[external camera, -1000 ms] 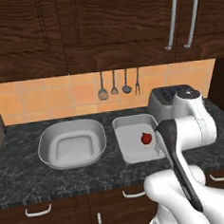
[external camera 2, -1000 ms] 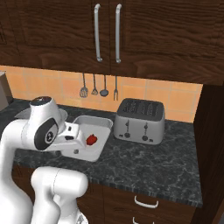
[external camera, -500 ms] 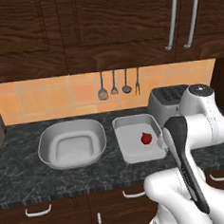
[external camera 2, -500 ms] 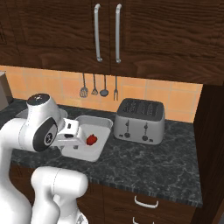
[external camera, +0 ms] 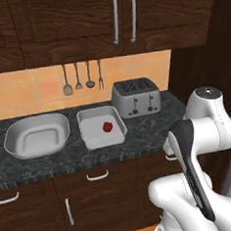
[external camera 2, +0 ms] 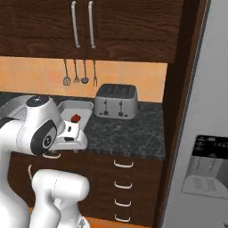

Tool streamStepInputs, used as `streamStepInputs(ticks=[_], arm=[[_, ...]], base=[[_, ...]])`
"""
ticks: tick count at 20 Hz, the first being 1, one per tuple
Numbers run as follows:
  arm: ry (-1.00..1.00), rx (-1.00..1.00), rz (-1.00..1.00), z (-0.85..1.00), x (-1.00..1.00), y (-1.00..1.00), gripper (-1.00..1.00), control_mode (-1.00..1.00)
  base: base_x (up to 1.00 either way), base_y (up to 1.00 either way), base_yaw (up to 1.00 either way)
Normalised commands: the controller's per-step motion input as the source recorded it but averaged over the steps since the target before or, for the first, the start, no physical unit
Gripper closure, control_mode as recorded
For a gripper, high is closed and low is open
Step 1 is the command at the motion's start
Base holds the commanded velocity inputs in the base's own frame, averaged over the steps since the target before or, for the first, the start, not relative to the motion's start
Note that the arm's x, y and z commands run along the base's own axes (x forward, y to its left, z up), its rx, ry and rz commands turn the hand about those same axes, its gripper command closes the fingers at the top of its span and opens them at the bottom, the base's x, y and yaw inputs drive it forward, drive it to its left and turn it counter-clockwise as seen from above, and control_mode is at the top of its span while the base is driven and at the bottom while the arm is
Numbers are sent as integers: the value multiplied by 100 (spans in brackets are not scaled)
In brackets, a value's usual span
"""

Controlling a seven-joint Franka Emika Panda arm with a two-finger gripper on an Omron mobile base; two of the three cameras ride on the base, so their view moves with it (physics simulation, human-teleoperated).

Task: Place one bell pepper and one chicken drumstick in each tupperware on the nearby counter, to pack two identical lunches.

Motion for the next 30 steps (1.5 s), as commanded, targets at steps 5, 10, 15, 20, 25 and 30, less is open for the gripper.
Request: streamStepInputs(ticks=[5,10,15,20,25,30], arm=[[0,0,0,0,0,0,-100,100],[0,0,0,0,0,0,-100,100],[0,0,0,0,0,0,-100,100],[0,0,0,0,0,0,-100,100],[0,0,0,0,0,0,-100,100],[0,0,0,0,0,0,-100,100]], base=[[-80,-94,-39],[-11,-100,-28],[28,-100,14],[26,-98,13],[44,-56,16],[47,0,2]])
